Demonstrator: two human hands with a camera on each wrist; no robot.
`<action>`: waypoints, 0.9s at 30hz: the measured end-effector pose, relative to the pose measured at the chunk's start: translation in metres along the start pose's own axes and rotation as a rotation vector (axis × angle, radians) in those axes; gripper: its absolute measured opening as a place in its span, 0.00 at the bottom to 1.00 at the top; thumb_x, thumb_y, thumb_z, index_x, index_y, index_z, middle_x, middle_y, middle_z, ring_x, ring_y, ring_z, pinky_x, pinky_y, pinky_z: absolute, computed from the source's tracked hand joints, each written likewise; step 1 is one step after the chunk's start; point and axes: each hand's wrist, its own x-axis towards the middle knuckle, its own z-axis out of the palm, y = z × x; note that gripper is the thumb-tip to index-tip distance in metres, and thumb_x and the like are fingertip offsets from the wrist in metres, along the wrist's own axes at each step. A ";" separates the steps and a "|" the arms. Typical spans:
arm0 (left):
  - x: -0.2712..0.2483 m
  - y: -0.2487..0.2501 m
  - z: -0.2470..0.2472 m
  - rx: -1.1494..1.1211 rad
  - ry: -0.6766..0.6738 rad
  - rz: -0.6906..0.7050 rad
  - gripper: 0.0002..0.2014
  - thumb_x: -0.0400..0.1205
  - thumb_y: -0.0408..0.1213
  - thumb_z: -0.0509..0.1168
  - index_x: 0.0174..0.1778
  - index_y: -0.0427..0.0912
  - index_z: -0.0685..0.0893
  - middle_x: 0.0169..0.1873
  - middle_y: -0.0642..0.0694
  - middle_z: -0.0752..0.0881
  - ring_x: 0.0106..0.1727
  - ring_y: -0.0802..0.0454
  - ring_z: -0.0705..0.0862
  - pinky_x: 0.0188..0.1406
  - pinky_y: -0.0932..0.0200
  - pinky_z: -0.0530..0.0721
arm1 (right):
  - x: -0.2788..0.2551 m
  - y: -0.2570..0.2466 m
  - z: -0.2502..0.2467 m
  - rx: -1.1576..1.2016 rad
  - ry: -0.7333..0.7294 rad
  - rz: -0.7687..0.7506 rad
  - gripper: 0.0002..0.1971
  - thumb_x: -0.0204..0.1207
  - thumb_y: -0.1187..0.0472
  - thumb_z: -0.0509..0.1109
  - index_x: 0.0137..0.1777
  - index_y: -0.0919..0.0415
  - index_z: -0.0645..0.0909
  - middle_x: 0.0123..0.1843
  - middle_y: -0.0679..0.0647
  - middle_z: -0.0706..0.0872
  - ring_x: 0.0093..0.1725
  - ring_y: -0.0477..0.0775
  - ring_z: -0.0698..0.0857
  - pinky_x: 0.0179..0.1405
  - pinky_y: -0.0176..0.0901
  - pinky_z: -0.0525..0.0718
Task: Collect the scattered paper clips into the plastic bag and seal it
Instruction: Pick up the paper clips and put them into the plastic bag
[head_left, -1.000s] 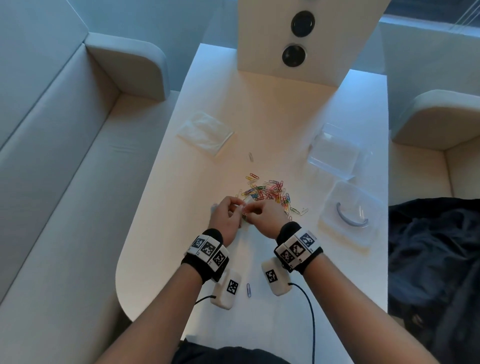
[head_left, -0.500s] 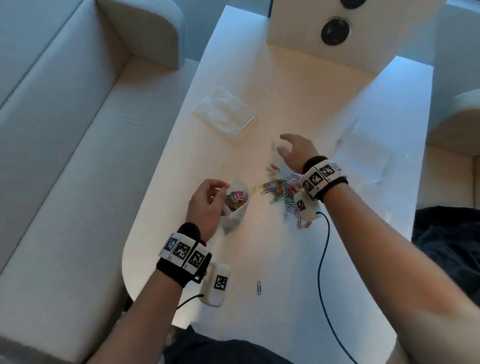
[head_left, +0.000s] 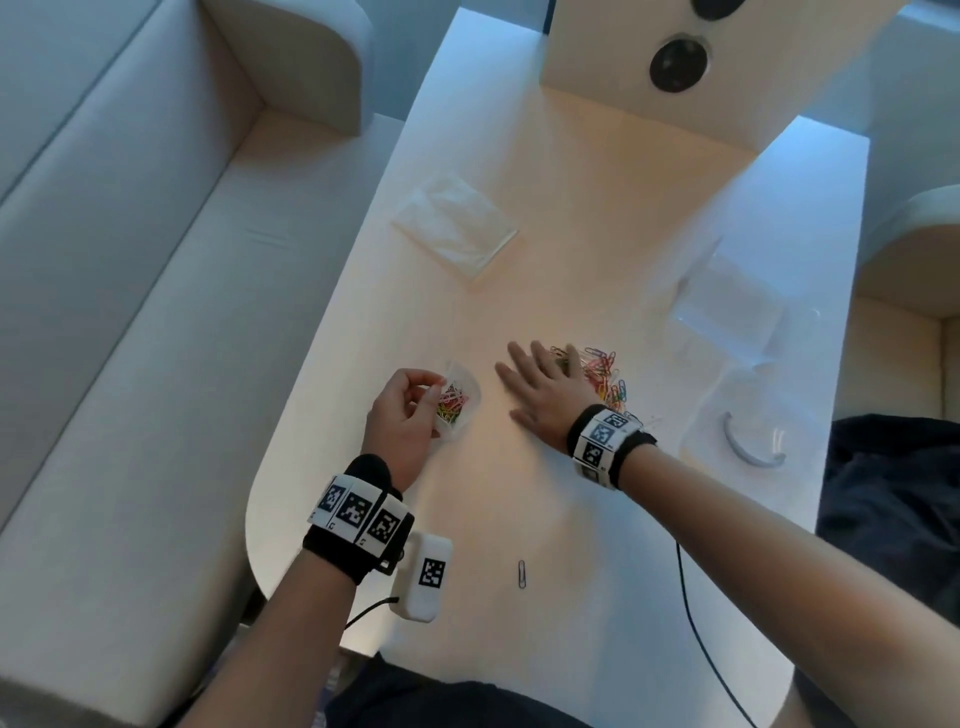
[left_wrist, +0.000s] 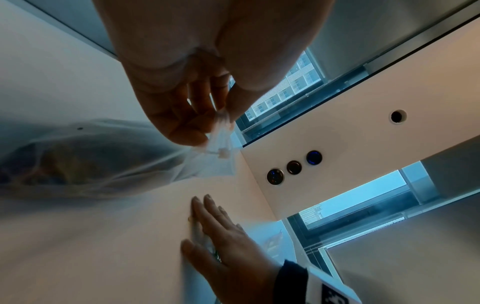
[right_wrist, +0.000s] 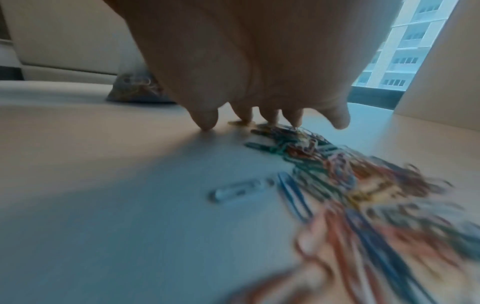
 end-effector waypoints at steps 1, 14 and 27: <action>-0.002 -0.001 0.002 0.001 -0.013 -0.008 0.03 0.86 0.38 0.63 0.50 0.49 0.82 0.49 0.41 0.88 0.51 0.45 0.89 0.44 0.46 0.90 | -0.007 0.004 0.004 0.000 0.009 0.011 0.32 0.85 0.41 0.47 0.85 0.46 0.41 0.87 0.53 0.39 0.85 0.65 0.43 0.78 0.78 0.46; -0.035 -0.016 0.027 0.127 -0.086 -0.009 0.08 0.85 0.35 0.63 0.45 0.53 0.82 0.44 0.47 0.83 0.47 0.48 0.85 0.47 0.51 0.85 | -0.052 0.021 0.008 0.441 0.360 0.195 0.09 0.77 0.70 0.70 0.53 0.62 0.90 0.52 0.57 0.90 0.50 0.58 0.87 0.59 0.51 0.86; -0.044 -0.005 0.048 0.077 -0.090 -0.038 0.03 0.85 0.32 0.63 0.51 0.41 0.81 0.36 0.44 0.82 0.30 0.51 0.80 0.35 0.55 0.85 | -0.097 -0.023 -0.047 2.423 0.458 0.558 0.12 0.76 0.76 0.69 0.58 0.75 0.83 0.51 0.66 0.90 0.50 0.57 0.90 0.46 0.39 0.90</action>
